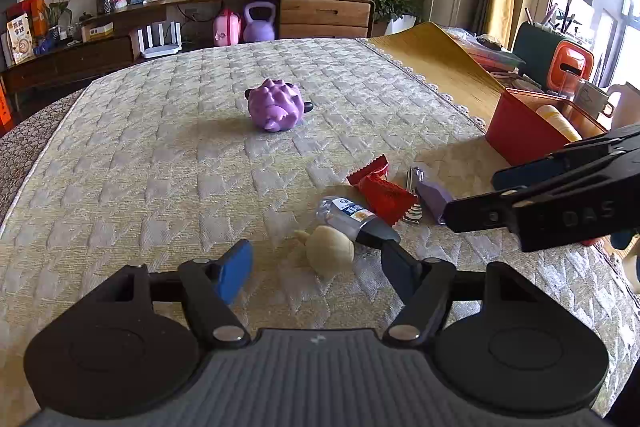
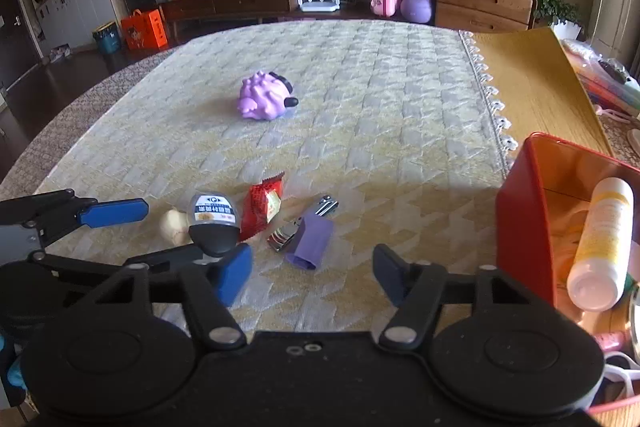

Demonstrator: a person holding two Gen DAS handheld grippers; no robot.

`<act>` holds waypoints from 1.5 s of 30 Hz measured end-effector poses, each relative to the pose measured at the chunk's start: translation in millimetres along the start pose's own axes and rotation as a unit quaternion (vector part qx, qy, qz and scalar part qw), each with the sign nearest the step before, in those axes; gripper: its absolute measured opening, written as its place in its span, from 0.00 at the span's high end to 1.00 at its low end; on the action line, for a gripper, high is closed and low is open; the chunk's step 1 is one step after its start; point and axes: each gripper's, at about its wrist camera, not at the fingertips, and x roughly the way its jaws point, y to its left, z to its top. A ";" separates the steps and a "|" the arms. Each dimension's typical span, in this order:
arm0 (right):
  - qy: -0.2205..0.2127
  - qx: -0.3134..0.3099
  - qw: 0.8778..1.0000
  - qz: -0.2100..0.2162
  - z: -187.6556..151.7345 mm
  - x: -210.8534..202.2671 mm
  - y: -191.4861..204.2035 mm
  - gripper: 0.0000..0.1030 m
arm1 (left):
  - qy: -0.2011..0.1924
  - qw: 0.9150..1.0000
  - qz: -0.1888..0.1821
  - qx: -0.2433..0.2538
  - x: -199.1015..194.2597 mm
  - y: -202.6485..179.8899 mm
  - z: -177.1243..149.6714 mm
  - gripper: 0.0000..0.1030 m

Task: Organize rigid objects
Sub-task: 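Grasp the purple cap with the right gripper while the left grasps the cream egg-shaped piece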

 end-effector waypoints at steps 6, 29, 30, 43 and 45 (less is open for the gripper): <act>0.010 -0.002 1.000 0.004 1.7 11.8 0.2 0.50 | -0.001 1.000 0.003 0.015 4.2 -2.5 -1.2 0.43; -0.001 -0.002 1.000 -0.006 -5.8 8.0 -1.1 0.80 | -0.001 1.000 0.002 0.013 5.6 -3.4 1.2 0.73; -0.003 -0.001 1.000 -0.005 -6.6 5.4 -1.3 0.80 | -0.001 1.000 0.003 0.011 4.5 -3.6 1.2 0.73; -0.042 -0.005 0.999 0.005 -21.7 -53.1 5.4 0.80 | -0.019 1.000 -0.007 -0.012 -35.8 -11.0 4.7 0.73; -0.049 -0.004 0.999 0.006 -22.5 -64.0 5.6 0.80 | -0.023 1.000 -0.012 -0.015 -45.7 -15.8 7.4 0.73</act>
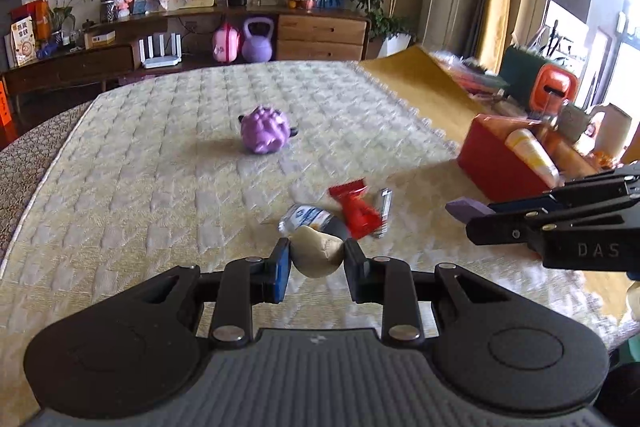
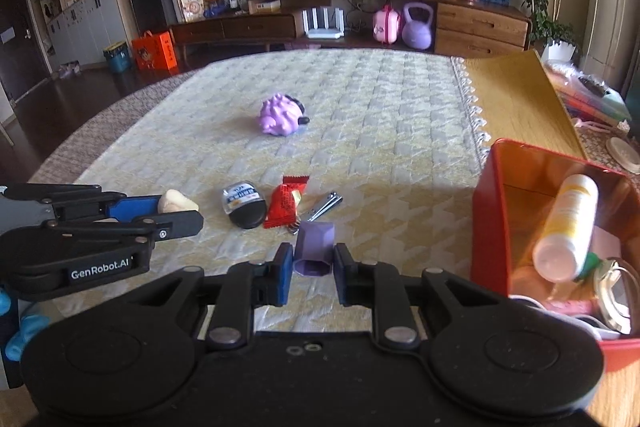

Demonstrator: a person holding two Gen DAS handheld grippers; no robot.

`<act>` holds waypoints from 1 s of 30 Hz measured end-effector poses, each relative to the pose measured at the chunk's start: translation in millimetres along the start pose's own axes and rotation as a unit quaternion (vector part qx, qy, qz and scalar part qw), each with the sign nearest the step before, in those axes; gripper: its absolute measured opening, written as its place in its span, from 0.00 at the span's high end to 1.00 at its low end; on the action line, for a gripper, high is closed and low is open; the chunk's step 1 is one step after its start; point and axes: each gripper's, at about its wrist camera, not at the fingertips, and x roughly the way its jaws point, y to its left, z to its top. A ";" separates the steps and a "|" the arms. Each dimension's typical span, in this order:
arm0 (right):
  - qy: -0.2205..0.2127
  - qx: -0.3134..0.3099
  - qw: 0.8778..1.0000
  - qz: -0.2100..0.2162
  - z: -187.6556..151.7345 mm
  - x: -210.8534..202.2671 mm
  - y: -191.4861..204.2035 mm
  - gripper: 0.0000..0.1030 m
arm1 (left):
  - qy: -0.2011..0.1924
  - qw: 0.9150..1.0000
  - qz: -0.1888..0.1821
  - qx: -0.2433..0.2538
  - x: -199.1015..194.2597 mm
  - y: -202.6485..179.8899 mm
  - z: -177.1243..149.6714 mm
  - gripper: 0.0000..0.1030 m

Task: Organize rigid objects
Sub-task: 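Carry the purple cap and cream piece over the red box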

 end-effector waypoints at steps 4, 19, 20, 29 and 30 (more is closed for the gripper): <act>-0.014 0.008 1.000 0.000 -1.2 -20.9 -4.2 0.80 | -0.006 1.000 -0.013 -0.008 -15.9 -10.1 8.3 0.73; -0.084 0.054 0.995 -0.026 -18.6 -96.8 -64.7 0.80 | -0.021 0.999 -0.038 0.023 -37.1 -77.4 37.1 0.73; -0.086 0.058 0.994 -0.030 -20.5 -98.8 -70.5 0.80 | -0.021 0.999 -0.038 0.025 -36.0 -82.4 38.8 0.73; -0.099 0.096 0.989 -0.053 -36.4 -110.1 -120.4 0.80 | -0.016 0.998 -0.046 0.049 -17.7 -135.6 52.4 0.73; -0.099 0.098 0.989 -0.054 -38.2 -110.9 -124.6 0.80 | -0.012 0.997 -0.049 0.052 -14.8 -141.8 53.4 0.73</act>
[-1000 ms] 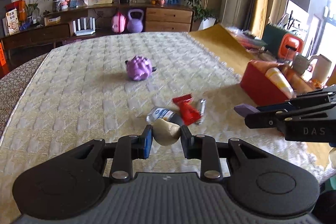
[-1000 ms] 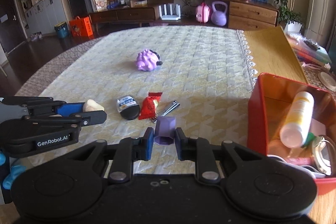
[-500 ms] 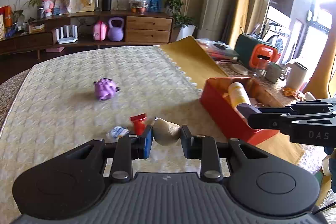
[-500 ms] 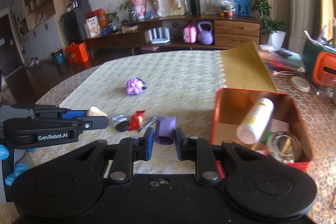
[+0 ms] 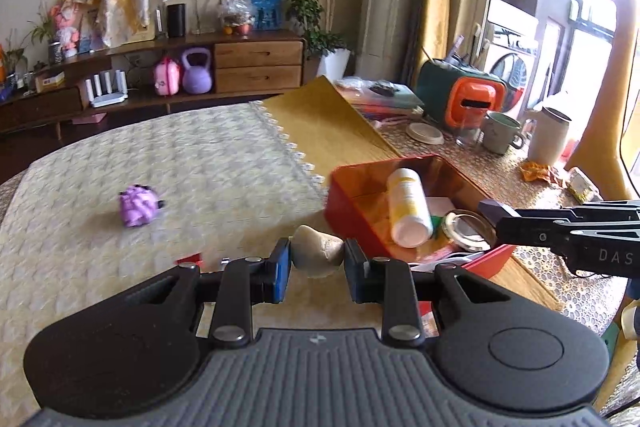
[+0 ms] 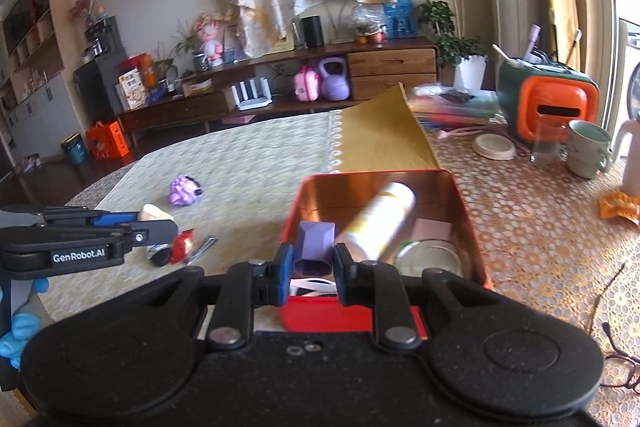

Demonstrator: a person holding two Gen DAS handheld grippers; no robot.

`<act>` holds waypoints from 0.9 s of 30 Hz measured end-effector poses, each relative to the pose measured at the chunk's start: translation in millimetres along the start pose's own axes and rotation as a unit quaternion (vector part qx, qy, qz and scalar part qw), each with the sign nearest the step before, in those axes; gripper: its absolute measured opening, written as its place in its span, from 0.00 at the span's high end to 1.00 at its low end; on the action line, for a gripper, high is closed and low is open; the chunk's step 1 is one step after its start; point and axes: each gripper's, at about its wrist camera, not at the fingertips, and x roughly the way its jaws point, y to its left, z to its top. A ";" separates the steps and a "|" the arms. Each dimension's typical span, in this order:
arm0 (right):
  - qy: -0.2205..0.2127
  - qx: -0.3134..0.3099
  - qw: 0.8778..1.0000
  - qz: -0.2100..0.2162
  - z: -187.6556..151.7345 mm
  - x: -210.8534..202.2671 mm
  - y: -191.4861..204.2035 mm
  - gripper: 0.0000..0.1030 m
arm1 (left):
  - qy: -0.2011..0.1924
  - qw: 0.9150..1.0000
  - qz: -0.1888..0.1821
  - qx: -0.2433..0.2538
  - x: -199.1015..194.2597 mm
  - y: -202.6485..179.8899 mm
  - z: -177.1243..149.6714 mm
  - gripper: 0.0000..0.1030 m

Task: Organize rigid objects
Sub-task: 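Carry the purple cap and cream piece over the red box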

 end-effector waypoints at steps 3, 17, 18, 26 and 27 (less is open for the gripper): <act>-0.001 0.003 1.000 -0.007 -3.0 -2.3 -13.6 0.80 | 0.007 1.000 -0.009 0.014 12.4 -18.3 5.2 0.73; 0.014 0.015 0.999 -0.034 -5.4 11.8 -57.6 0.80 | 0.047 0.998 -0.021 0.038 96.1 -61.6 39.7 0.73; 0.016 0.015 0.999 -0.034 -5.3 14.4 -59.1 0.80 | 0.049 0.998 -0.016 0.043 102.4 -63.8 41.7 0.73; 0.032 0.010 0.999 -0.041 -3.1 38.4 -67.4 0.80 | 0.071 0.995 0.011 0.071 148.6 -76.3 53.4 0.73; 0.034 0.010 0.999 -0.040 -3.0 41.2 -68.1 0.80 | 0.075 0.994 0.014 0.073 153.9 -76.9 55.0 0.73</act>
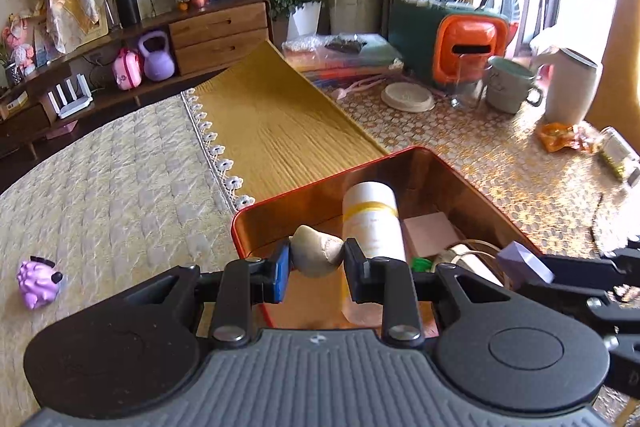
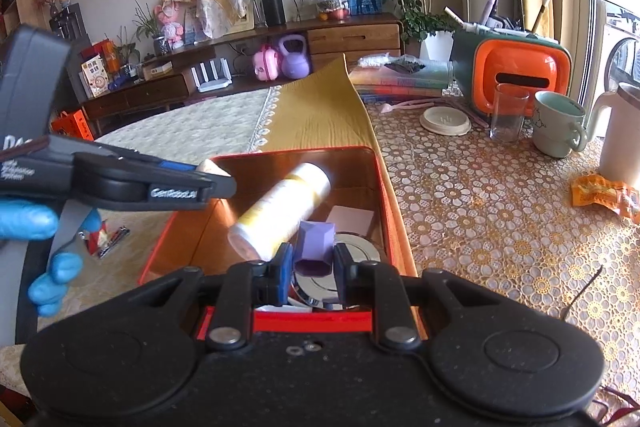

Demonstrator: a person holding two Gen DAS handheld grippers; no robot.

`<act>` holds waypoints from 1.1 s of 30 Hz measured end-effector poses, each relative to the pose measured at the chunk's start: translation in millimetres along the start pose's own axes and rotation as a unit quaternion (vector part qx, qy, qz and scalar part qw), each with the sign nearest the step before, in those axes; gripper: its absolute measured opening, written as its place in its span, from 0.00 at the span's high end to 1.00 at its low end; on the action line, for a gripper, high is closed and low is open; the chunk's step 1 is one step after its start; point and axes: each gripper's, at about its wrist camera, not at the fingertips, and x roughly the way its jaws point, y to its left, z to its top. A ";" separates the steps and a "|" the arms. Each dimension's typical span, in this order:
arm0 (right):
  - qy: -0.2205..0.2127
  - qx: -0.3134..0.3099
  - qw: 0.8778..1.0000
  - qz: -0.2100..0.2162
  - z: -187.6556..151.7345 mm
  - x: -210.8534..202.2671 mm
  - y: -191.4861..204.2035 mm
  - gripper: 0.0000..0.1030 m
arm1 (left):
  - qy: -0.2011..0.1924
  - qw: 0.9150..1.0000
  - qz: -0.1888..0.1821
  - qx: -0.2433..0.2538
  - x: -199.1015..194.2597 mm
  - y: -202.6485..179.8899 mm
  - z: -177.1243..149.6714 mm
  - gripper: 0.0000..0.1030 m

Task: Organize rigid objects
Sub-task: 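Carry the purple cap and cream piece over the red box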

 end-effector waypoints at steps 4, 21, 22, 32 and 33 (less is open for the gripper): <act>0.009 -0.004 1.000 0.002 2.6 12.4 0.0 0.80 | 0.011 1.000 0.003 0.020 18.2 -3.8 7.2 0.73; 0.034 -0.006 0.999 0.002 -0.8 33.9 1.6 0.78 | 0.077 0.997 -0.009 0.028 58.3 -8.3 6.4 0.73; 0.035 -0.005 0.999 0.003 -0.6 33.5 1.6 0.77 | 0.081 0.996 -0.009 0.026 59.4 -8.3 5.9 0.73; 0.032 -0.004 0.999 0.006 0.1 21.5 6.1 0.73 | 0.086 0.996 -0.010 0.030 48.6 -13.0 4.1 0.71; 0.031 -0.004 0.999 0.005 0.2 20.0 6.6 0.73 | 0.085 0.996 -0.009 0.031 45.7 -13.5 4.1 0.71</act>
